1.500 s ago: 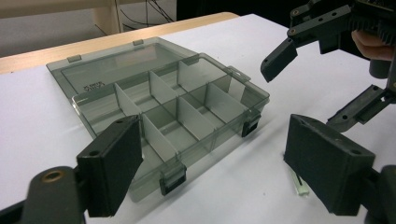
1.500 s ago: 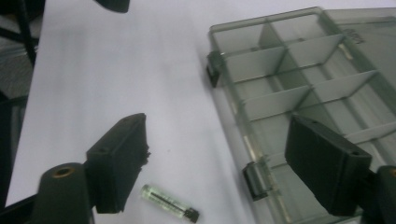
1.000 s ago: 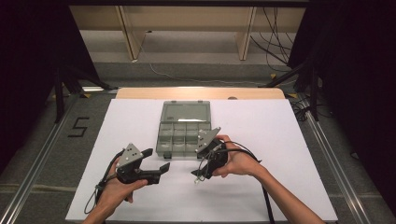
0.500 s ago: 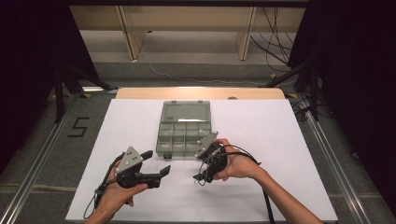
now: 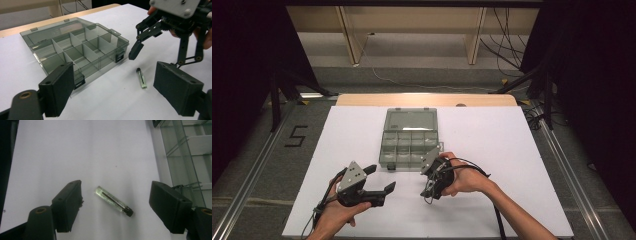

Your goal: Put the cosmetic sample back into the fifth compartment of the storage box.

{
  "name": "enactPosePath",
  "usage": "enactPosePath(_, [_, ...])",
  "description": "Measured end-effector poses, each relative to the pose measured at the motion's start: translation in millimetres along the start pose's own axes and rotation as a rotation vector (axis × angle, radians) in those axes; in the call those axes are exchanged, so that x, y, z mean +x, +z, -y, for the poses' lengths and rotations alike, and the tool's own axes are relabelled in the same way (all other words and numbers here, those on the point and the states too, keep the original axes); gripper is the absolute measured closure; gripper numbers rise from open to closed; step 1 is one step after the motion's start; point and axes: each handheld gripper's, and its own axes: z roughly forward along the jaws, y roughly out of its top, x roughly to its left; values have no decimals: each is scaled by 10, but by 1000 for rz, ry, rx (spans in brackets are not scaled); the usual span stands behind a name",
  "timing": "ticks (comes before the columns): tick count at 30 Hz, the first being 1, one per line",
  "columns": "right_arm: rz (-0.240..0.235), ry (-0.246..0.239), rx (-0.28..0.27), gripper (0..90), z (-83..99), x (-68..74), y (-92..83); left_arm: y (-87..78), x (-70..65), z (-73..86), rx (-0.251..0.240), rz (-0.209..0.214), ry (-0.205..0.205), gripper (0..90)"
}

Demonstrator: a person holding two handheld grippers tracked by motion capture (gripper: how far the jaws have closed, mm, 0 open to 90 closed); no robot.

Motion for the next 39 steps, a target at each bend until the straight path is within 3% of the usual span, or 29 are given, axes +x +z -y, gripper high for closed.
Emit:
enactPosePath(5, [-8,-18,32,322,-12,38,64,23,12,8,-8,2,19,165])
enactPosePath(7, [-12,-47,53,353,-7,39,99,26,32,7,-13,-3,11,165])
enactPosePath(13, [-26,-35,87,429,18,38,184,26,38,0,-41,0,-16,165])
enactPosePath(15, [-24,-40,88,463,21,22,202,26,40,-2,-42,4,1,166])
enactPosePath(21, [-35,-54,94,552,22,8,226,28,35,-3,-41,4,0,166])
enactPosePath(23, [-42,-66,93,617,26,7,216,29,36,-2,-41,4,-1,166])
enactPosePath(24, [-44,-38,114,641,28,27,202,28,37,-2,-40,3,0,166])
enactPosePath(25, [-46,-40,116,675,26,28,200,28,37,-2,-39,2,0,166])
enactPosePath(28, [-55,-85,94,764,22,11,214,28,36,0,-40,-1,-16,166])
enactPosePath(34, [-33,-64,102,810,11,20,201,28,47,-4,-46,-5,-10,166])
enactPosePath(39, [16,-31,37,812,-29,-4,125,22,57,-8,-51,-13,-14,166])
